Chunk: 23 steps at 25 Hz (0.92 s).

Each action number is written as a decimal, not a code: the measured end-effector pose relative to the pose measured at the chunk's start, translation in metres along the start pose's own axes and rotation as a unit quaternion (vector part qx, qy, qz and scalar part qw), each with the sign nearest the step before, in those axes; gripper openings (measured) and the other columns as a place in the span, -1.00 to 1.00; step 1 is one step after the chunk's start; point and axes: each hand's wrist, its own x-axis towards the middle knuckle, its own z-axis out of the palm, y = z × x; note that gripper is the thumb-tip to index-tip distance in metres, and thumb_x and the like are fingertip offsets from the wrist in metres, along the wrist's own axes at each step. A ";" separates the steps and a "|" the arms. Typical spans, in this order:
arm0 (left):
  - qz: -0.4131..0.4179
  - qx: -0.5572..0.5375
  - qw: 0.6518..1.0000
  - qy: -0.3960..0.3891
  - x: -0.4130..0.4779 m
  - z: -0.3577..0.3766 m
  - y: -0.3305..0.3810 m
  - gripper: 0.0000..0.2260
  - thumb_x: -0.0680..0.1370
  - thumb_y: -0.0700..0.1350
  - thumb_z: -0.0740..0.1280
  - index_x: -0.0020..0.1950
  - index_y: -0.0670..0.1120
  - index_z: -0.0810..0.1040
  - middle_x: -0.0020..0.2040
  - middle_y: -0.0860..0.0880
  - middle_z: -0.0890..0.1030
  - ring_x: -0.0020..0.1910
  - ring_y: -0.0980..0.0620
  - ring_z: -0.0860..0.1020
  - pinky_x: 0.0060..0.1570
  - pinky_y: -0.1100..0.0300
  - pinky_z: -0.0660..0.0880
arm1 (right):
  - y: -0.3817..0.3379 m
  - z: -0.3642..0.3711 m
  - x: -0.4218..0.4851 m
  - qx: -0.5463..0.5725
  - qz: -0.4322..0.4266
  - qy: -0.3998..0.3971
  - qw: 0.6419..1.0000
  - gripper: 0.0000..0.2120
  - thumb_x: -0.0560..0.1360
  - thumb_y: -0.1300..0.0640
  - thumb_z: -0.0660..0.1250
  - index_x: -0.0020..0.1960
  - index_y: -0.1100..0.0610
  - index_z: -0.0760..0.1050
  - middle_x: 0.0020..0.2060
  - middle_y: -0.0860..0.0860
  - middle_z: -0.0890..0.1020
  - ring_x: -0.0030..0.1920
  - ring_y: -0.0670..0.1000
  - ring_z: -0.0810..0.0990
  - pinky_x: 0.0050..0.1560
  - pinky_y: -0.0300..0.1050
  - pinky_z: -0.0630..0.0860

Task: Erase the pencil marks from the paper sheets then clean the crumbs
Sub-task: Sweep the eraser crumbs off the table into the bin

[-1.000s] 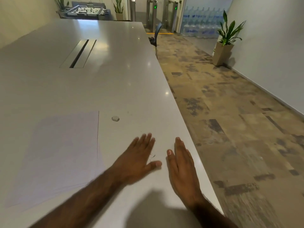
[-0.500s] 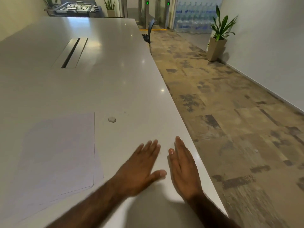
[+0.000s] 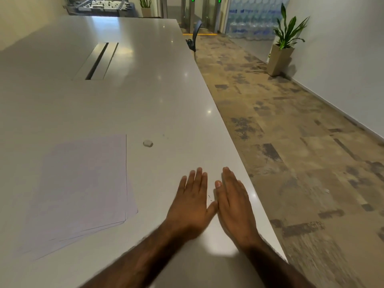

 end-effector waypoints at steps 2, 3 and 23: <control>-0.028 -0.028 0.998 0.039 -0.019 0.000 -0.006 -0.29 0.62 0.40 -0.28 0.59 0.06 -0.51 0.54 0.10 -0.60 0.55 0.11 -0.52 0.56 0.06 -0.43 | 0.001 -0.007 -0.005 0.022 0.001 0.010 1.000 -0.40 0.66 -0.32 -0.14 0.66 -0.18 -0.04 0.65 -0.24 0.00 0.63 -0.23 -0.07 0.65 0.06 -0.01; -0.058 -0.035 0.996 0.059 -0.034 -0.001 -0.014 -0.29 0.63 0.40 -0.29 0.58 0.06 -0.53 0.53 0.12 -0.61 0.54 0.13 -0.54 0.55 0.10 -0.46 | 0.004 -0.011 -0.012 -0.039 -0.004 0.006 0.999 -0.35 0.66 -0.35 -0.21 0.68 -0.11 -0.08 0.66 -0.19 -0.07 0.64 -0.20 -0.15 0.66 0.09 -0.07; -0.057 0.044 0.997 0.009 0.010 0.003 0.011 -0.24 0.63 0.38 -0.30 0.63 -0.09 -0.43 0.60 -0.08 -0.49 0.60 -0.09 -0.45 0.59 -0.04 -0.37 | 0.001 -0.008 -0.006 0.079 -0.028 -0.015 0.996 -0.40 0.65 -0.24 -0.04 0.66 -0.16 -0.01 0.64 -0.25 0.05 0.62 -0.23 0.00 0.64 0.07 0.09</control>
